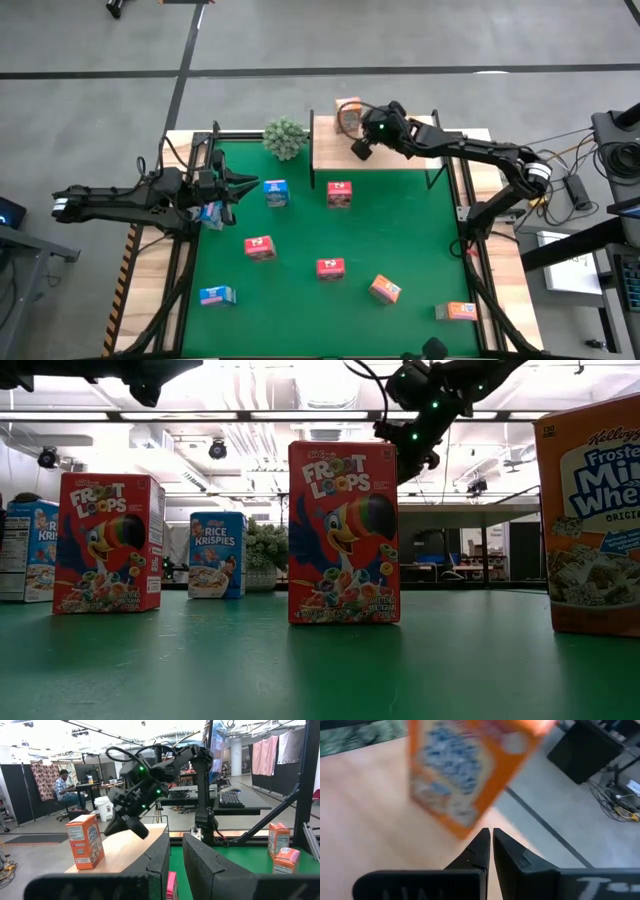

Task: Stack cereal on shelf
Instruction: Put the top left orange cereal box on the shelf

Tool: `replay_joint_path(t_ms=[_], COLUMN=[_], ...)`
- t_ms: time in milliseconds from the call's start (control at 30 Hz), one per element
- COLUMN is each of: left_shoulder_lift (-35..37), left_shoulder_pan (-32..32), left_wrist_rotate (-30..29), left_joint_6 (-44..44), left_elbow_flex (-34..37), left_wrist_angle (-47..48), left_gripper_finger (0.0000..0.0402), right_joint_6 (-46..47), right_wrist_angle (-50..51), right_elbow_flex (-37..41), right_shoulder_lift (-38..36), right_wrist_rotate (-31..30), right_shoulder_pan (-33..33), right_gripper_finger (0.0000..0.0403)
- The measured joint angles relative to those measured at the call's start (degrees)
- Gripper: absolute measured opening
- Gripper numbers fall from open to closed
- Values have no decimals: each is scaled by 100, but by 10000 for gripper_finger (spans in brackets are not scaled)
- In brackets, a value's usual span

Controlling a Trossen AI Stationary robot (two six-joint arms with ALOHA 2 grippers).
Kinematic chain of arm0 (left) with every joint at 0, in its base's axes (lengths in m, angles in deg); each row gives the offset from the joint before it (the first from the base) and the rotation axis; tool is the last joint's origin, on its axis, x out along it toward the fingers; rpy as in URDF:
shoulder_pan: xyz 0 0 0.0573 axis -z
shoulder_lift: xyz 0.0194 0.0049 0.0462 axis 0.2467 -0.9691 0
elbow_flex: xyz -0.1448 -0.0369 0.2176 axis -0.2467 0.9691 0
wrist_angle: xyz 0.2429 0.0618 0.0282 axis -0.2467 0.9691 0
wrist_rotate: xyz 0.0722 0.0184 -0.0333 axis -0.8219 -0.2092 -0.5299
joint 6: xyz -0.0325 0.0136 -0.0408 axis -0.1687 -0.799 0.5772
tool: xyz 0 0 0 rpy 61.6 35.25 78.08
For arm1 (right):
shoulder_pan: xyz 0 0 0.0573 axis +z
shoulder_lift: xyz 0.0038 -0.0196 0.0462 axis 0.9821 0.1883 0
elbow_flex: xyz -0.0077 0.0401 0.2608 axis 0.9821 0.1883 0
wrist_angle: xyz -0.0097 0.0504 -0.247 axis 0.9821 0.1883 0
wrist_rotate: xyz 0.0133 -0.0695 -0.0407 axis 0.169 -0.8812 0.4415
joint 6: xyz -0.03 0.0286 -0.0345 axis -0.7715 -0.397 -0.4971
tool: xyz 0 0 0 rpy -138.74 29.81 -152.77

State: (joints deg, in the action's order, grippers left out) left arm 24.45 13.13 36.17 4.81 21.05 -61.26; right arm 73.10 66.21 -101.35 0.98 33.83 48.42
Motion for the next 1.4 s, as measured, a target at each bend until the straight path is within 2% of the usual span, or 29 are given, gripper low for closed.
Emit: replay_joint_path(t_ms=[100, 300, 1233, 1400], left_shoulder_lift=[0, 0, 0, 0], left_shoulder_pan=[0, 0, -1, -2], left_wrist_rotate=[0, 0, 0, 0], left_joint_6=[0, 0, -22, -22], left_elbow_flex=[0, 0, 0, 0], left_wrist_angle=[0, -2, -7, -9], left_gripper_finger=[37, 37, 37, 37], right_joint_6=[23, 112, 182, 176], right_wrist_angle=[-318, -764, -1221, -1589], right_elbow_flex=[0, 4, 13, 13], right_shoulder_lift=[46, 247, 568, 667], right_wrist_rotate=[68, 747, 951, 950], right_shoulder_pan=[-189, -331, -224, -213], right_gripper_finger=[12, 12, 12, 12])
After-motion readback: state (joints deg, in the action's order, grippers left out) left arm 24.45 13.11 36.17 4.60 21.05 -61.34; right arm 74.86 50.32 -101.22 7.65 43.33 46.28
